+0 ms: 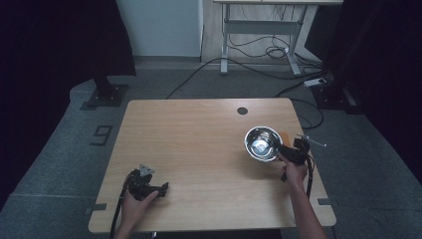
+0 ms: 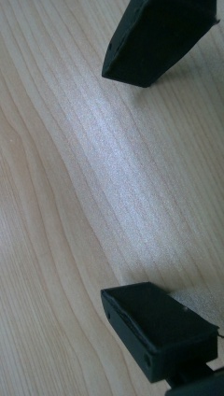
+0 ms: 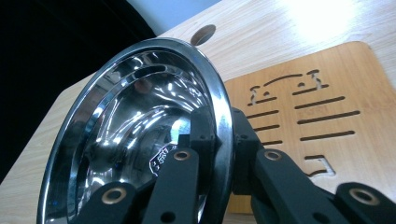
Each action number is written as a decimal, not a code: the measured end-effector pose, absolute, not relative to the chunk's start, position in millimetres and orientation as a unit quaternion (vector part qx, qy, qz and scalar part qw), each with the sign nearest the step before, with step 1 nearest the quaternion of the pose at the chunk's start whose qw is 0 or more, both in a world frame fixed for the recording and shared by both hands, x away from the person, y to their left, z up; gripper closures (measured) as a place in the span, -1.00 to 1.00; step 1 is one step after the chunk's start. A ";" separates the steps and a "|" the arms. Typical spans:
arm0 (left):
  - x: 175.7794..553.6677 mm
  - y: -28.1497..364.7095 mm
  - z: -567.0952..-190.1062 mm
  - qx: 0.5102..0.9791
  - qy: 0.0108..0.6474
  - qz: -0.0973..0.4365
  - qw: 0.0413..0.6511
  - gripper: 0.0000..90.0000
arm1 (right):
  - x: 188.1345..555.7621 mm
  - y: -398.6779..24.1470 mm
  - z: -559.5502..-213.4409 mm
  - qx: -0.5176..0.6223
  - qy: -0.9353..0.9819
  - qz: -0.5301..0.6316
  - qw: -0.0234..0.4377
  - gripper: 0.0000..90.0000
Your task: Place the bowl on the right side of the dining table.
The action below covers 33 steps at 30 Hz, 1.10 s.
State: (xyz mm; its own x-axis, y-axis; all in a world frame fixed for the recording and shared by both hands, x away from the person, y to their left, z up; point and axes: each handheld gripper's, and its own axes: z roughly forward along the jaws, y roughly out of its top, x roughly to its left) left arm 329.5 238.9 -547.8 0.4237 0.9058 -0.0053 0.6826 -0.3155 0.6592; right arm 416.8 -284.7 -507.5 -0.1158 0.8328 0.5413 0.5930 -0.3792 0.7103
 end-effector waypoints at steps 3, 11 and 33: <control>329.5 238.9 -547.8 0.789 0.503 0.187 0.299 -1.00 | 418.2 -287.4 -509.2 0.658 0.543 0.508 0.118 0.85; 329.5 238.9 -547.7 0.789 0.503 0.187 0.298 -1.00 | 422.8 -293.7 -513.9 0.666 0.536 0.503 0.122 0.85; 329.5 238.9 -547.7 0.789 0.503 0.187 0.298 -1.00 | 434.8 -317.1 -527.1 0.702 0.498 0.491 0.135 0.85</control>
